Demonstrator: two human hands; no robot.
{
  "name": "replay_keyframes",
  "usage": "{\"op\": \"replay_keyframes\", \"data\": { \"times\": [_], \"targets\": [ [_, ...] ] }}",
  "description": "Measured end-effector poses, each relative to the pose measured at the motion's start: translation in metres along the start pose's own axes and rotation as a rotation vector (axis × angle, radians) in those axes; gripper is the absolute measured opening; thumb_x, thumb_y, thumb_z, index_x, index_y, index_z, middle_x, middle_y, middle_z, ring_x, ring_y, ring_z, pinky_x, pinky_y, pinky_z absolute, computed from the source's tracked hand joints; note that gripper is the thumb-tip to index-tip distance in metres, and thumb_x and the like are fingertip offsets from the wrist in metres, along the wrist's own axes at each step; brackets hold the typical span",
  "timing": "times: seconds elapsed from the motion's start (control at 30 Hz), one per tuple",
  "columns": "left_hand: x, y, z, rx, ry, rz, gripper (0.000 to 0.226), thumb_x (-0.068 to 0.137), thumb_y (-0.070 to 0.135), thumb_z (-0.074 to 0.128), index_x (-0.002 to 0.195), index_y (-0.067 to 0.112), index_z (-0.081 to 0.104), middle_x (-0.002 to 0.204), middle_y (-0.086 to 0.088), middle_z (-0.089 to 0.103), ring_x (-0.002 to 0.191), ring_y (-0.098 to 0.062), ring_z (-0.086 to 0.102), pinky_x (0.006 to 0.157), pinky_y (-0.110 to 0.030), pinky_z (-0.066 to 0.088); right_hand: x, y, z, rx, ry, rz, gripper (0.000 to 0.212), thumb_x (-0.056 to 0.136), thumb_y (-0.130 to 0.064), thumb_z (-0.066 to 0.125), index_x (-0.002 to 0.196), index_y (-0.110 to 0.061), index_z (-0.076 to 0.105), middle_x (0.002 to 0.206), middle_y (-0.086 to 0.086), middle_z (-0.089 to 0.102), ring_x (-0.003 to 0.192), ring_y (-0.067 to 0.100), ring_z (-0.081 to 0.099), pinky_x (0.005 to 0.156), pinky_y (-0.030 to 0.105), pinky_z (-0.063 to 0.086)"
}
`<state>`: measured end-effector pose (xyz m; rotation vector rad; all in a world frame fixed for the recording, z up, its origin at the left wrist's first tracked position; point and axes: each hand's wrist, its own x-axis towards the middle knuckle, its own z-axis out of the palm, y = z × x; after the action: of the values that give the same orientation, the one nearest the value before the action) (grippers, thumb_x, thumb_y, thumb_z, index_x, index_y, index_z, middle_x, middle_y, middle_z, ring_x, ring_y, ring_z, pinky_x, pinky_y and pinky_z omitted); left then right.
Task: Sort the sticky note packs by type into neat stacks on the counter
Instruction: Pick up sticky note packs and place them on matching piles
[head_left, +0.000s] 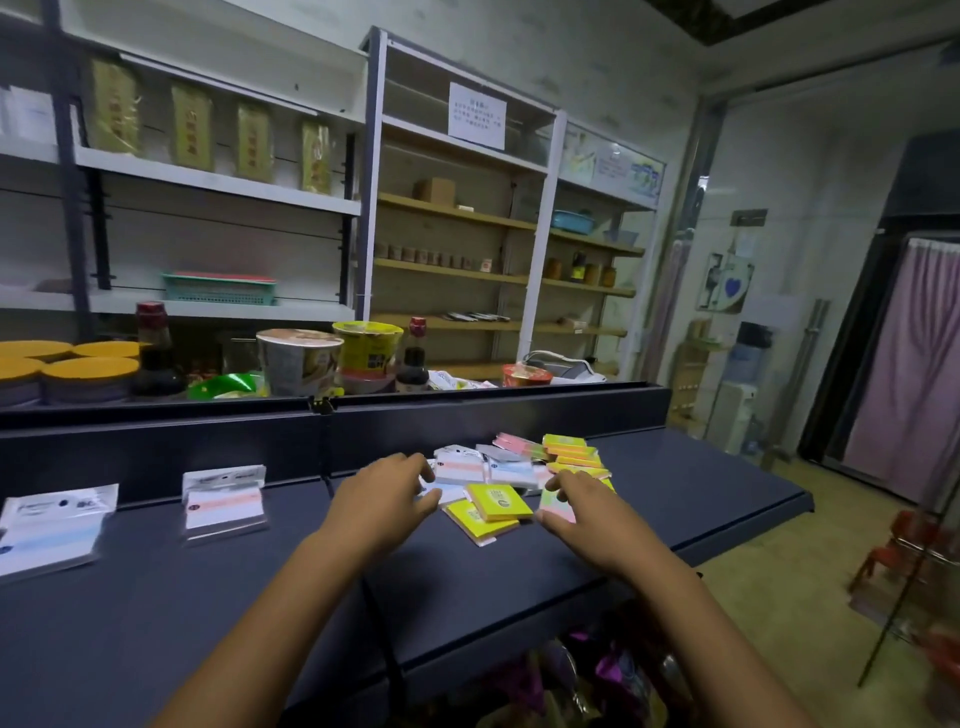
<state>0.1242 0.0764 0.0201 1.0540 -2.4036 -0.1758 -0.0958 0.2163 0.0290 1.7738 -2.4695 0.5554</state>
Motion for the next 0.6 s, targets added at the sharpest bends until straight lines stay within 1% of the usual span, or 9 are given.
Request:
{"op": "replay_keyframes", "data": {
  "times": [0.17,0.33,0.47,0.53,0.6],
  "targets": [
    [0.040,0.002,0.022,0.029,-0.023,-0.017,0.027,0.094,0.045,0.051,0.117,0.032,0.057,0.113,0.011,0.062,0.103,-0.014,0.058,0.073,-0.029,0.043,0.038,0.028,0.010,0.022,0.007,-0.014,0.043,0.095,-0.047,0.056,0.131,-0.024,0.049,0.136,-0.002,0.051,0.127,0.016,0.048,0.099,0.037,0.045],
    [0.073,0.005,0.046,0.062,-0.059,-0.063,0.030,0.095,0.046,0.050,0.120,0.032,0.055,0.118,0.011,0.061,0.105,-0.015,0.059,0.072,-0.028,0.042,0.079,0.057,0.022,0.041,0.020,-0.043,0.038,0.095,-0.045,0.056,0.127,-0.024,0.050,0.132,-0.004,0.053,0.122,0.016,0.050,0.096,0.035,0.045],
    [0.098,0.006,0.068,0.088,-0.059,-0.143,0.030,0.094,0.046,0.051,0.120,0.031,0.055,0.119,0.008,0.060,0.106,-0.018,0.060,0.076,-0.031,0.045,0.121,0.079,0.036,0.059,0.017,-0.110,0.031,0.095,-0.045,0.056,0.117,-0.024,0.050,0.122,-0.004,0.055,0.115,0.018,0.052,0.088,0.033,0.044],
    [0.109,0.006,0.078,0.107,-0.069,-0.193,0.031,0.094,0.046,0.052,0.121,0.031,0.054,0.121,0.007,0.059,0.107,-0.019,0.059,0.078,-0.032,0.046,0.143,0.088,0.042,0.086,-0.003,-0.150,0.033,0.095,-0.045,0.056,0.120,-0.023,0.050,0.122,-0.004,0.055,0.114,0.017,0.052,0.086,0.031,0.042],
    [0.119,0.006,0.087,0.113,-0.089,-0.252,0.034,0.094,0.047,0.052,0.123,0.030,0.052,0.124,0.005,0.058,0.109,-0.021,0.059,0.082,-0.034,0.048,0.164,0.097,0.047,0.102,-0.024,-0.191,0.033,0.095,-0.046,0.056,0.119,-0.023,0.050,0.117,-0.005,0.054,0.112,0.017,0.053,0.083,0.031,0.042]
  ]
}}
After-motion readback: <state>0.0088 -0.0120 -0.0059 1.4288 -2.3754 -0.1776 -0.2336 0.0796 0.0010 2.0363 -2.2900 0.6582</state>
